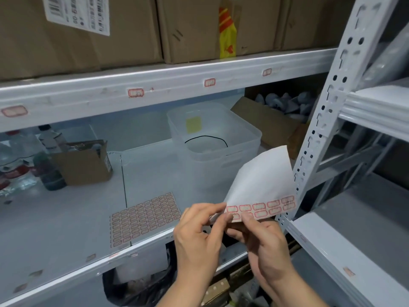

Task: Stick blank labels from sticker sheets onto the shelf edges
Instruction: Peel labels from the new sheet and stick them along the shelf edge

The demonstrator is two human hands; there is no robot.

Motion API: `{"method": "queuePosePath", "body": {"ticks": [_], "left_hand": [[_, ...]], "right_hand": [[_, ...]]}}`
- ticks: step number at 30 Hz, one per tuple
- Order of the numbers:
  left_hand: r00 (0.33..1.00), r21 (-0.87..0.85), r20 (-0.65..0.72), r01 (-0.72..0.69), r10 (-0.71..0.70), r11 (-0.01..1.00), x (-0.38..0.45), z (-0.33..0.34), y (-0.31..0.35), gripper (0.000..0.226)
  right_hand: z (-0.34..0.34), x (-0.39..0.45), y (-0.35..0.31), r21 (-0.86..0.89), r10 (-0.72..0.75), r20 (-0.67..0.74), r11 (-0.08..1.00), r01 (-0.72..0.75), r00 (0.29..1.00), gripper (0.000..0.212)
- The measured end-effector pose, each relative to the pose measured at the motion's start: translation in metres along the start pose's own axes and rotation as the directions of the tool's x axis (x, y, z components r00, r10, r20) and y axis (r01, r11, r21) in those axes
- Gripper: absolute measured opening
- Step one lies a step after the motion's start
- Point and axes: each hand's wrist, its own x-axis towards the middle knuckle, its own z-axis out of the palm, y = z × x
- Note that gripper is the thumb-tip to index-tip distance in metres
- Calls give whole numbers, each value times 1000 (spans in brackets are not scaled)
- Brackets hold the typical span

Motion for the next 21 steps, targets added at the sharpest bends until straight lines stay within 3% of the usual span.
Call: {"method": "queuePosePath", "body": {"ticks": [6, 11, 21], "left_hand": [[996, -55, -24, 79, -80, 995, 6, -3, 8, 6], [988, -63, 5, 153, -153, 986, 10, -5, 8, 19], [946, -162, 77, 323, -315, 932, 15, -8, 13, 14]], "right_hand": [[10, -3, -7, -216, -85, -7, 973, 82, 996, 40], [14, -4, -8, -293, -161, -20, 945, 148, 987, 31], [9, 0, -1, -455, -240, -37, 868, 198, 970, 29]]}}
